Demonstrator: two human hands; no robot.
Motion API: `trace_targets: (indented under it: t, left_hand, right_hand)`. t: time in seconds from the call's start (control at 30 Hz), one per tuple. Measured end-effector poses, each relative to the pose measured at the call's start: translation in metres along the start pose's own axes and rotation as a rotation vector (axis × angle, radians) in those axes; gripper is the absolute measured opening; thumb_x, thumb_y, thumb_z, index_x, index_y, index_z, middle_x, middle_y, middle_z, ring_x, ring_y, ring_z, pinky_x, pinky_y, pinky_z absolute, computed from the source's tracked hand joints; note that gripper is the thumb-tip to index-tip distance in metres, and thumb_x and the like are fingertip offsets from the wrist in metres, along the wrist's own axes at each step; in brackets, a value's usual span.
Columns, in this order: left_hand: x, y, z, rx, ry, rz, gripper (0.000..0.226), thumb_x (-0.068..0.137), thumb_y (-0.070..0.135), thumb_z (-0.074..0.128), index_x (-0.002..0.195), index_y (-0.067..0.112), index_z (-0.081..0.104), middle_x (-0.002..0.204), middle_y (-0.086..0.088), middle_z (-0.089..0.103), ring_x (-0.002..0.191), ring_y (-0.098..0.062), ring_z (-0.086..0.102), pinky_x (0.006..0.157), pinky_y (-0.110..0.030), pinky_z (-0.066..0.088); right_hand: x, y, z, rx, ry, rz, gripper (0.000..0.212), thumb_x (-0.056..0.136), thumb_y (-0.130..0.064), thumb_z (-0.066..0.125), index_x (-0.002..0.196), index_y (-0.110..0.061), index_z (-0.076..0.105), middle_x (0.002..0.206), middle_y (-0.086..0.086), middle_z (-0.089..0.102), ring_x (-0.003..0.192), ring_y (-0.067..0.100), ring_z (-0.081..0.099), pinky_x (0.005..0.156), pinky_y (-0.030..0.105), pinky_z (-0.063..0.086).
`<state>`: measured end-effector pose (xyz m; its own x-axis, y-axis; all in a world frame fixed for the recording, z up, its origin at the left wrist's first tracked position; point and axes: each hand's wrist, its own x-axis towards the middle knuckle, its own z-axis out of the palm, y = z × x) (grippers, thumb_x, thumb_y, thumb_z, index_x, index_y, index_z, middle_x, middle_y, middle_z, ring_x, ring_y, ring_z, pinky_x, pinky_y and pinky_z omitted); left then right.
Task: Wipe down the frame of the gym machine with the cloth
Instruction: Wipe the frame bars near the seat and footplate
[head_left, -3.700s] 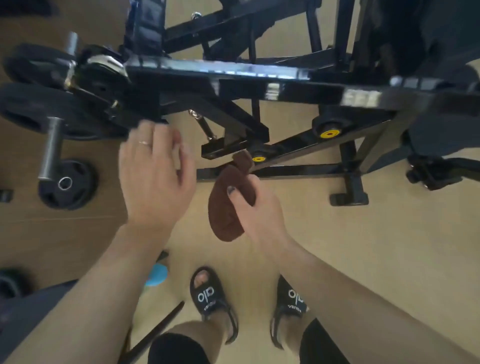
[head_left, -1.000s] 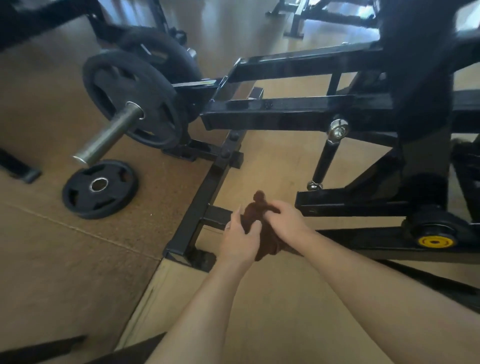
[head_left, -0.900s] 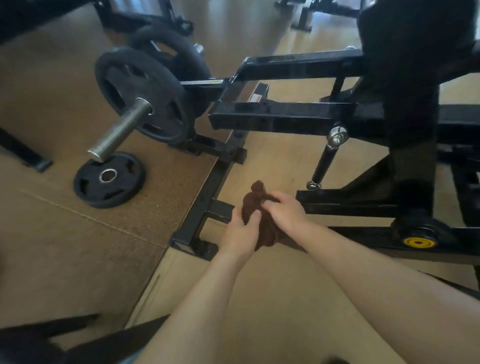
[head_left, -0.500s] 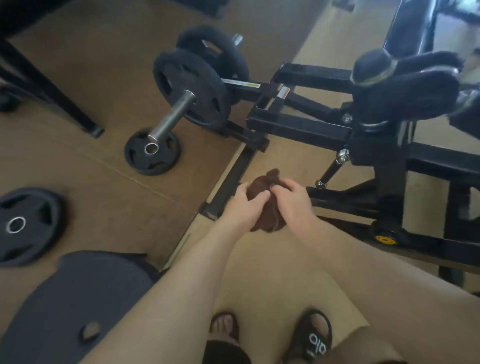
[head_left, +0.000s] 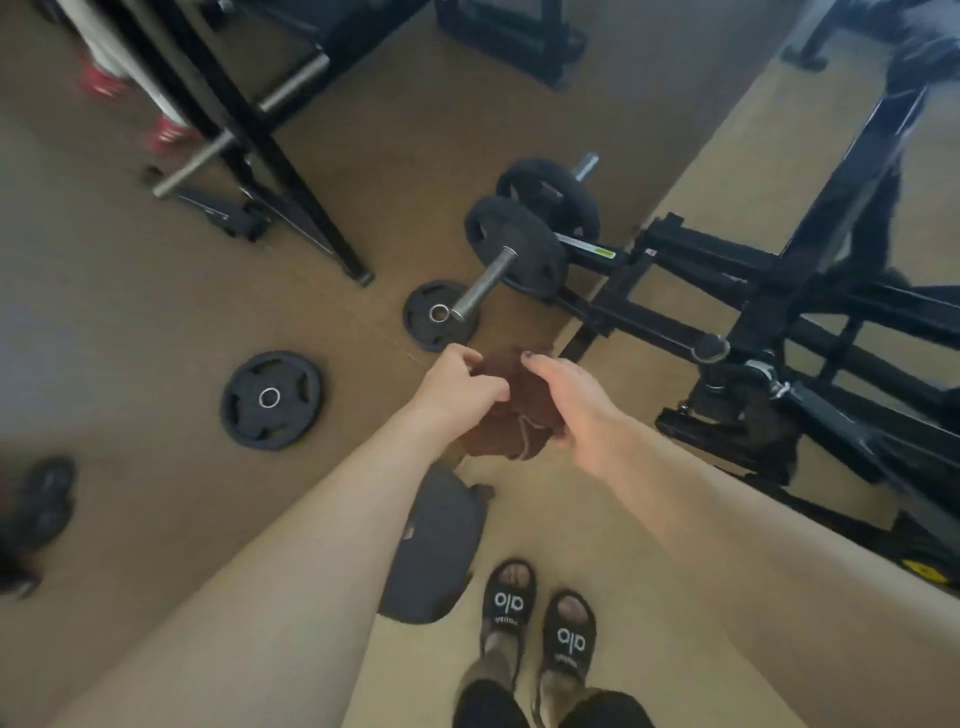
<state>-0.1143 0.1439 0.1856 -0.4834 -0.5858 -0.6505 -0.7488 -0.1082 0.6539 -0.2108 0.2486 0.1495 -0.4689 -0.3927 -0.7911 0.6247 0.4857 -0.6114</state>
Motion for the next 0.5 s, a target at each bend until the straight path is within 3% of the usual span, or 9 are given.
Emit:
trace_targets:
  t: [0.07,0.17,0.3,0.37,0.5]
  left_hand:
    - [-0.018,0.012,-0.017,-0.042,0.045,-0.013,0.040,0.079,0.024,0.075,0.115,0.021,0.059,0.111,-0.002,0.068,0.096,-0.017,0.067,0.088,-0.039,0.058]
    - [-0.045,0.029,-0.035,-0.149,0.003,-0.015,0.024,0.086,0.030,0.076,0.104,0.024,0.060,0.104,0.001,0.071,0.091,-0.015,0.070,0.080,-0.032,0.059]
    - [-0.075,0.051,-0.057,-0.260,-0.160,-0.021,0.031,0.090,0.032,0.074,0.116,0.027,0.057,0.114,0.000,0.072,0.102,-0.019,0.073,0.091,-0.038,0.060]
    - [-0.083,0.060,-0.069,-0.238,-0.169,-0.002,0.031,0.091,0.027,0.072,0.117,0.025,0.055,0.118,-0.004,0.070,0.105,-0.022,0.071,0.095,-0.043,0.059]
    - [-0.082,0.069,-0.093,-0.099,-0.144,0.084,0.021,0.093,0.022,0.068,0.109,0.025,0.054,0.114,-0.005,0.070,0.104,-0.023,0.071,0.094,-0.045,0.059]
  right_hand:
    - [-0.020,-0.017,0.005,0.025,-0.070,-0.003,0.022,0.093,-0.035,0.072,0.113,-0.027,0.069,0.109,0.003,0.077,0.097,0.022,0.073,0.090,0.043,0.058]
    - [-0.047,-0.038,0.008,0.080,-0.093,-0.041,0.020,0.095,-0.029,0.070,0.114,-0.023,0.070,0.107,0.006,0.078,0.097,0.025,0.074,0.095,0.050,0.058]
    - [-0.080,-0.067,0.009,0.170,-0.133,-0.025,0.022,0.101,-0.026,0.062,0.123,-0.023,0.063,0.115,0.006,0.073,0.103,0.026,0.071,0.087,0.046,0.061]
    - [-0.089,-0.078,0.013,0.151,-0.154,-0.008,0.030,0.101,-0.029,0.062,0.129,-0.024,0.059,0.119,0.007,0.072,0.106,0.027,0.070,0.083,0.044,0.060]
    - [-0.093,-0.096,0.027,0.050,-0.214,0.020,0.037,0.097,-0.040,0.063,0.132,-0.027,0.059,0.123,0.009,0.071,0.110,0.030,0.069,0.093,0.051,0.059]
